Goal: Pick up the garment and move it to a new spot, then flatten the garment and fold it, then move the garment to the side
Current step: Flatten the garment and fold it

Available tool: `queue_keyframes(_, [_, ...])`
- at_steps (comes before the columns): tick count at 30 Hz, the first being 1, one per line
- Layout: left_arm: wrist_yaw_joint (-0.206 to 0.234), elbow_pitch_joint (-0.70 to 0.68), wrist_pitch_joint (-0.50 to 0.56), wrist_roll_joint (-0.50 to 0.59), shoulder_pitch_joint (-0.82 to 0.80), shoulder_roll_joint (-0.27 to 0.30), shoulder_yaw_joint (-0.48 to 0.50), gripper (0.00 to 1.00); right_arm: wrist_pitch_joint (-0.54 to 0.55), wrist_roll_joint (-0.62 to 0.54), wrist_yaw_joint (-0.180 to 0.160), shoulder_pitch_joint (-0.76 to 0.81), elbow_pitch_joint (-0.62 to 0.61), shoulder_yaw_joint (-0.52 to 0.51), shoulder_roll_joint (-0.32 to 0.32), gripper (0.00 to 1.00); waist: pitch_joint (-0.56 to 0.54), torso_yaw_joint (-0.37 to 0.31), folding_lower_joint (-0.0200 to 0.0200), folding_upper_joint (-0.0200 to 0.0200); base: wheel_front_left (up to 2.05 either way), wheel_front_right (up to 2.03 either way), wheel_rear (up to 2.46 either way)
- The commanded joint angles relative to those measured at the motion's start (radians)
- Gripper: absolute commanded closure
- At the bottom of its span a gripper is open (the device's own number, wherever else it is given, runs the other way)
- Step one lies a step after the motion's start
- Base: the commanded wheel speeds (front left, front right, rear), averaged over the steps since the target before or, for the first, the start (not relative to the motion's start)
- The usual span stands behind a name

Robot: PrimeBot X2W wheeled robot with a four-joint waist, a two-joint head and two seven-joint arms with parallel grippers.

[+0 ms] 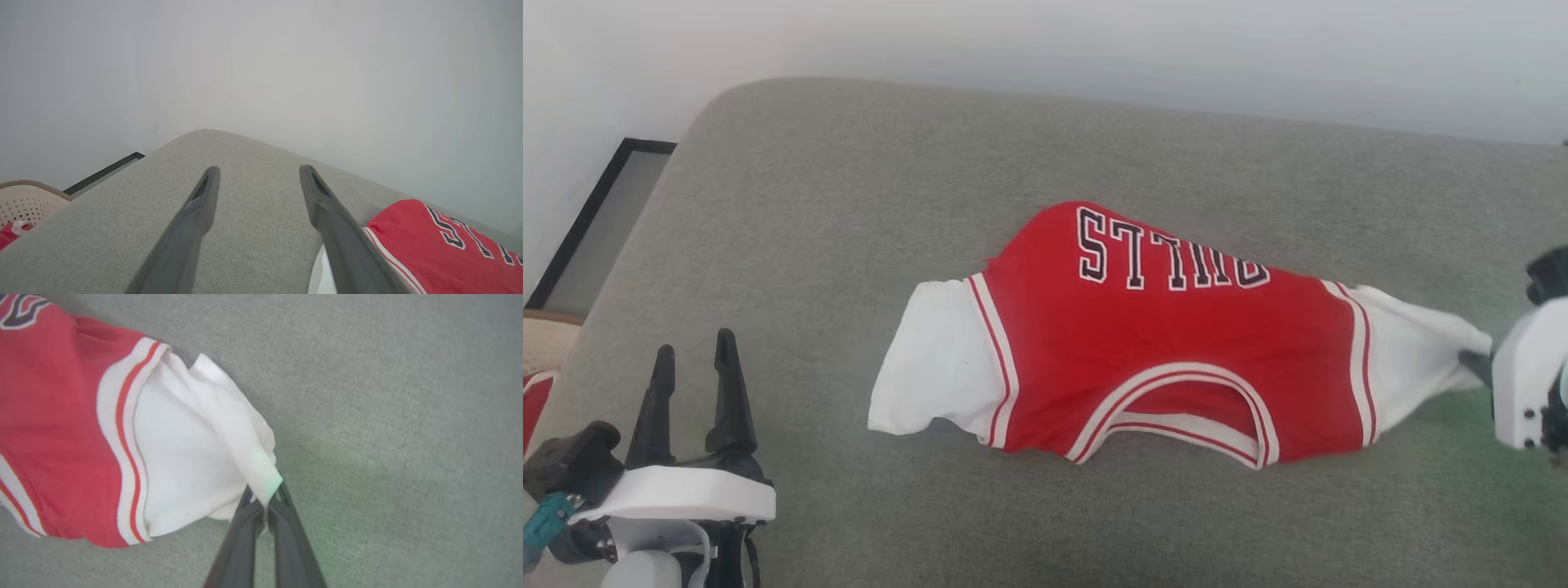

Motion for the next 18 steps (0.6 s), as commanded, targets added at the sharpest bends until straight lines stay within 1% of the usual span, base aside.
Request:
queue_keyframes(1, [-0.006,0.0,-0.005,0.01,0.009,0.007,0.0,0.0,0.003,0.001,0.0,0.024,-0.007,-0.015,0.003,1.0,-0.002,-0.005,0.0,0.0,0.0,0.0,0.0])
queue_keyframes(3, [-0.007,0.004,-0.005,0.012,0.006,0.008,-0.005,0.0,0.008,-0.006,0.0,0.063,-0.008,-0.044,0.013,1.0,-0.002,-0.009,0.0,0.0,0.0,0.0,0.0])
queue_keyframes(7, [-0.012,0.014,-0.005,0.017,-0.006,0.013,-0.016,0.0,0.012,-0.022,0.0,0.113,0.011,-0.085,0.058,1.0,-0.001,-0.017,0.0,0.0,0.0,0.0,0.0])
queue_keyframes(11, [-0.015,0.03,-0.005,0.023,-0.021,0.024,-0.033,0.0,0.014,-0.042,0.0,0.118,0.042,-0.108,0.104,1.0,0.002,-0.025,0.0,0.0,0.0,0.0,0.0])
queue_keyframes(12, [-0.015,0.034,-0.004,0.02,-0.028,0.028,-0.035,0.0,0.006,-0.047,0.0,0.113,0.043,-0.112,0.115,0.96,0.001,-0.027,0.0,0.0,0.0,0.0,0.0])
queue_keyframes(13, [-0.015,0.036,-0.001,0.019,-0.033,0.032,-0.036,0.0,0.004,-0.051,0.0,0.107,0.044,-0.114,0.126,0.51,0.001,-0.03,0.0,0.0,0.0,0.0,0.0])
queue_keyframes(14, [-0.015,0.038,0.002,0.019,-0.036,0.036,-0.038,0.0,0.009,-0.055,0.0,0.102,0.044,-0.115,0.131,0.0,-0.001,-0.034,0.0,0.0,0.0,0.0,0.0])
queue_keyframes(18, [-0.018,0.041,0.028,0.023,-0.044,0.056,-0.05,0.0,0.008,-0.075,0.0,0.083,0.02,-0.125,0.139,0.0,-0.007,-0.054,0.0,0.0,0.0,0.0,0.0])
